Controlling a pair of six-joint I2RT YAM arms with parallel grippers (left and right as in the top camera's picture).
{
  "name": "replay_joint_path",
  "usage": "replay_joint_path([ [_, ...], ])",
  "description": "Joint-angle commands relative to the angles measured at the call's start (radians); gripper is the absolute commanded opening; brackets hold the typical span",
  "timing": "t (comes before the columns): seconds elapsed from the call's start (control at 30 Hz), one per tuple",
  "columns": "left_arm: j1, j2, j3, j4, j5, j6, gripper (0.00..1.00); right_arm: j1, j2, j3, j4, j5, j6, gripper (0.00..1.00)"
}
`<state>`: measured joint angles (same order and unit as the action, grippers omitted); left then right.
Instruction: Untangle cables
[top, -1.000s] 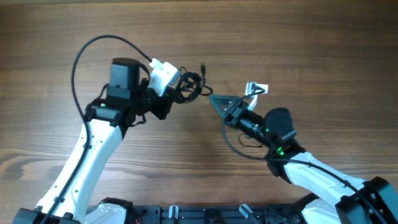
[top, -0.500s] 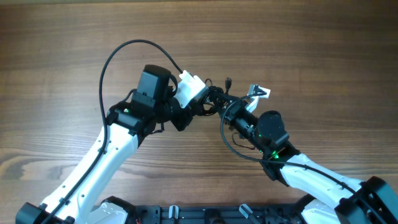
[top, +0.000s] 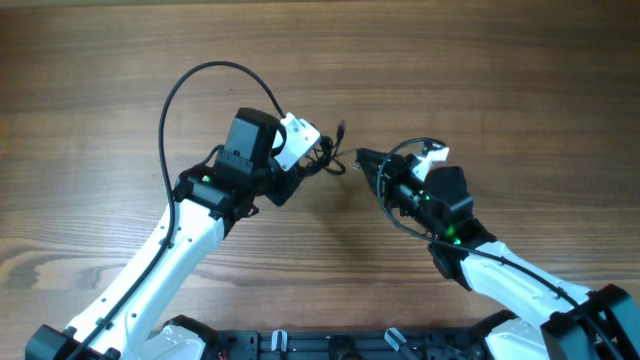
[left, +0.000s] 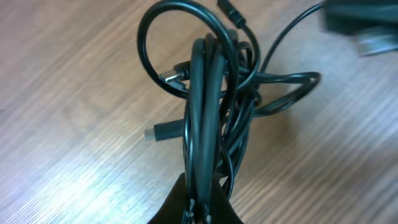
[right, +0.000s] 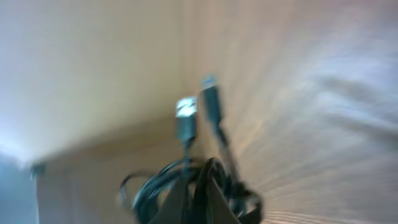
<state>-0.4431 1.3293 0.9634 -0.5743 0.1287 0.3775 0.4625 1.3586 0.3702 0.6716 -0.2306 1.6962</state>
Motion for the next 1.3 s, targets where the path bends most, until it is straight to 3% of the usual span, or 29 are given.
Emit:
replay_joint_path([
  [0.0, 0.003, -0.008, 0.004, -0.005, 0.146, 0.046, 0.04, -0.013, -0.008, 0.015, -0.064, 0.085, 0.116, 0.05],
  [0.2, 0.003, -0.008, 0.004, 0.029, 0.359, 0.047, 0.04, -0.011, -0.008, 0.015, -0.158, 0.074, 0.097, 0.05],
  [0.3, 0.003, -0.008, 0.004, 0.045, 0.414, 0.046, 0.04, -0.011, -0.008, 0.015, -0.145, 0.073, -0.022, 0.10],
  [0.4, 0.027, -0.008, 0.004, 0.043, 0.414, 0.046, 0.04, -0.012, -0.008, 0.015, -0.146, 0.054, -0.196, 0.28],
  [0.47, 0.065, -0.008, 0.004, 0.040, 0.416, 0.046, 0.04, -0.013, -0.009, 0.015, -0.146, 0.049, -0.283, 0.50],
  [0.57, 0.155, -0.008, 0.004, 0.040, 0.489, 0.047, 0.04, -0.014, -0.017, 0.015, -0.146, 0.051, -0.368, 0.69],
  [0.63, 0.224, -0.007, 0.004, 0.027, 0.576, 0.097, 0.04, -0.029, -0.040, 0.015, -0.146, 0.050, -0.451, 0.75],
  [0.8, 0.323, -0.007, 0.003, -0.020, 0.611, 0.169, 0.04, -0.103, -0.163, 0.015, -0.148, 0.050, -0.628, 0.71],
  [0.9, 0.325, -0.007, 0.003, -0.017, 0.611, 0.192, 0.04, -0.131, -0.249, 0.015, -0.116, 0.037, -0.647, 0.55],
  [0.97, 0.309, -0.003, 0.003, -0.017, 0.611, 0.279, 0.04, -0.131, -0.281, 0.015, -0.089, 0.006, -0.636, 0.42],
  [1.07, 0.258, 0.012, 0.003, -0.016, 0.589, 0.459, 0.04, -0.131, -0.286, 0.016, -0.082, -0.109, -0.583, 0.42],
  [1.17, 0.185, 0.032, 0.003, -0.016, 0.457, 0.606, 0.04, -0.131, -0.270, 0.015, -0.083, -0.227, -0.608, 0.43],
  [1.27, 0.108, 0.051, 0.003, -0.016, 0.318, 0.668, 0.04, -0.131, -0.255, 0.015, -0.085, -0.292, -0.624, 0.43],
])
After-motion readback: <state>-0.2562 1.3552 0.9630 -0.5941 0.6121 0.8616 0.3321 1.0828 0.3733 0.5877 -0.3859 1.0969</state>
